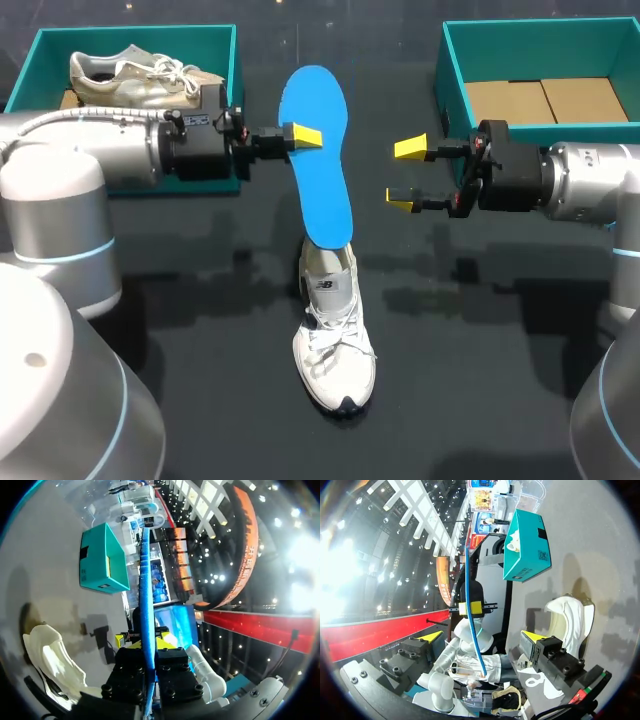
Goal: Take the shoe out of the shoebox, open the shoe tongue, remove and reinsert the insole, then place the shoe into the shoebox
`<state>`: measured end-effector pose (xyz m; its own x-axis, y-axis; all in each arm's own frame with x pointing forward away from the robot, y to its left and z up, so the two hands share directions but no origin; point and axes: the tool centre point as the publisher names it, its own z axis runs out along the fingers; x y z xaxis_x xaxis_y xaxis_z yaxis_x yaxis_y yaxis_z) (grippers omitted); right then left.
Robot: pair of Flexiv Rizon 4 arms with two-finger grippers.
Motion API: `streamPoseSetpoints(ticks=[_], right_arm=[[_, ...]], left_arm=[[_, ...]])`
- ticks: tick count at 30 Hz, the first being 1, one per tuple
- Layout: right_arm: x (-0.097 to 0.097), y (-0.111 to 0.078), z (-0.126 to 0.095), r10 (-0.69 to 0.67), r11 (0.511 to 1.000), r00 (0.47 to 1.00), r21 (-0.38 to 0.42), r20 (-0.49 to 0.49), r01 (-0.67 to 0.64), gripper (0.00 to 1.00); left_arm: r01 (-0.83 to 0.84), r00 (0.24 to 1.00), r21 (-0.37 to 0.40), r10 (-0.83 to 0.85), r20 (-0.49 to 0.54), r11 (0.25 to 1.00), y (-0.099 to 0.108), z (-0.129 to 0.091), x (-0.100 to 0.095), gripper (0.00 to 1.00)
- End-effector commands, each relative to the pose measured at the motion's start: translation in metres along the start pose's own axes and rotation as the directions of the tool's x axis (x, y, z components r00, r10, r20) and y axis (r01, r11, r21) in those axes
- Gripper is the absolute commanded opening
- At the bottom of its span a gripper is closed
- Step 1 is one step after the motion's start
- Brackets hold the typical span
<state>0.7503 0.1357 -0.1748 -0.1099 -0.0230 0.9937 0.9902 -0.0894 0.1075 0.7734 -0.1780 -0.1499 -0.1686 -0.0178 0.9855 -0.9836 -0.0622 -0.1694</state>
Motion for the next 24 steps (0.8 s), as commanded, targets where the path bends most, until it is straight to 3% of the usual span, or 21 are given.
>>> streamPoseSetpoints(ticks=[1,12,24], right_arm=[[0.003,-0.001,-0.002,-0.008,1.000,1.000,0.002,0.023,0.008,1.00],[0.033,-0.002,-0.009,0.001,1.000,0.972,-0.001,0.235,-0.001,1.00],[0.060,-0.005,-0.010,0.009,1.000,0.864,0.017,0.504,-0.020,1.00]], left_arm=[[0.013,1.000,0.005,-0.013,-0.009,1.000,-0.002,0.003,-0.008,0.00],[0.088,0.996,0.021,-0.088,-0.010,0.996,-0.003,0.002,-0.016,0.00],[0.107,0.994,0.006,-0.107,-0.008,0.994,0.003,0.011,-0.023,0.00]])
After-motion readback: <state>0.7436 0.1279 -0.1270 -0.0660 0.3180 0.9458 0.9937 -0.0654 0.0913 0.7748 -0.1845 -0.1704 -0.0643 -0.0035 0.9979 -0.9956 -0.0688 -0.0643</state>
